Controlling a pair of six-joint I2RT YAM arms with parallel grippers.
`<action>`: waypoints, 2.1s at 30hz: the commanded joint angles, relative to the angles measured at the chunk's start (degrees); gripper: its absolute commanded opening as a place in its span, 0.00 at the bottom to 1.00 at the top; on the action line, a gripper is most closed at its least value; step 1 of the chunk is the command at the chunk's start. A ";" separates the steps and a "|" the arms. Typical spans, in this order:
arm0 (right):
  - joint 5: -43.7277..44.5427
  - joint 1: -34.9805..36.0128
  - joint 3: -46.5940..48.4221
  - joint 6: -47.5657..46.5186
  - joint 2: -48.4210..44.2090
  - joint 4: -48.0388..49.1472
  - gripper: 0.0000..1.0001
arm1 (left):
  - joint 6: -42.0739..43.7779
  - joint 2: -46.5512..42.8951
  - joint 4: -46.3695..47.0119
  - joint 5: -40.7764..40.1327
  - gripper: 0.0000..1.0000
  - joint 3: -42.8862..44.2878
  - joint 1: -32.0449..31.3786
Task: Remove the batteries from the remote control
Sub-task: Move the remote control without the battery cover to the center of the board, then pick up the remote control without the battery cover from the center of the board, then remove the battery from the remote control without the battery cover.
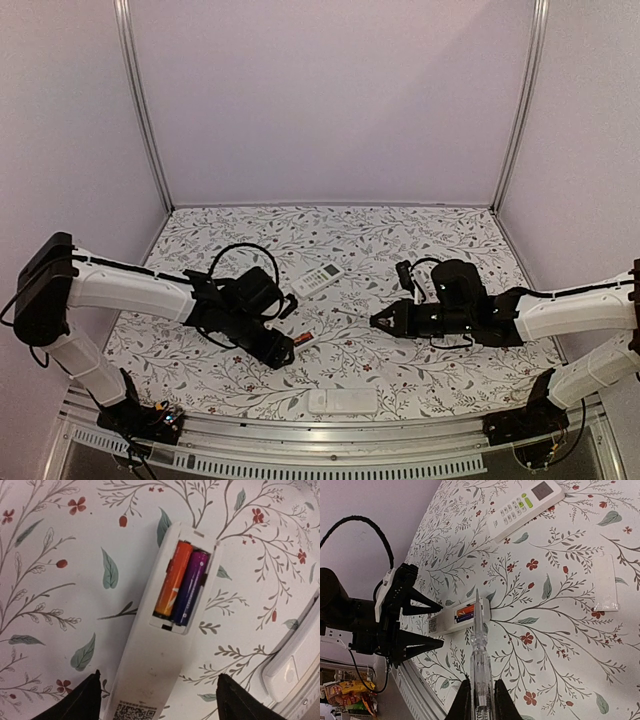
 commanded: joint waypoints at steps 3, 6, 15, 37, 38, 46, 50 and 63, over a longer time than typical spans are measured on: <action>1.66 0.40 -0.50 0.08 -1.23 -0.86 0.00 | 3.14 2.32 -3.63 -7.40 0.73 2.81 -3.37; 1.87 0.40 -0.50 0.01 -1.44 -1.09 0.00 | 4.13 3.32 -4.12 -7.77 0.71 3.07 -3.96; 2.74 0.40 0.06 -0.77 -1.45 -2.47 0.00 | 7.28 5.81 -4.75 -9.64 0.49 4.91 -4.34; 3.91 -2.83 3.94 -4.89 -9.22 -21.82 0.00 | 30.83 15.92 4.05 -6.30 0.17 16.24 -3.56; 4.04 -2.59 3.94 -5.61 -9.90 -22.73 0.00 | 30.83 16.27 3.98 -5.92 0.17 16.23 -3.56; 4.39 -0.30 3.20 -7.89 -12.71 -26.72 0.00 | 31.16 16.53 3.30 -4.21 0.19 15.63 -3.99; 4.97 0.43 3.98 -9.31 -11.29 -26.55 0.00 | 31.62 17.82 2.42 -5.11 0.20 16.04 -4.90; 5.09 2.07 6.86 -11.55 -4.64 -24.63 0.00 | 31.91 18.49 1.94 -6.32 0.23 16.02 -6.04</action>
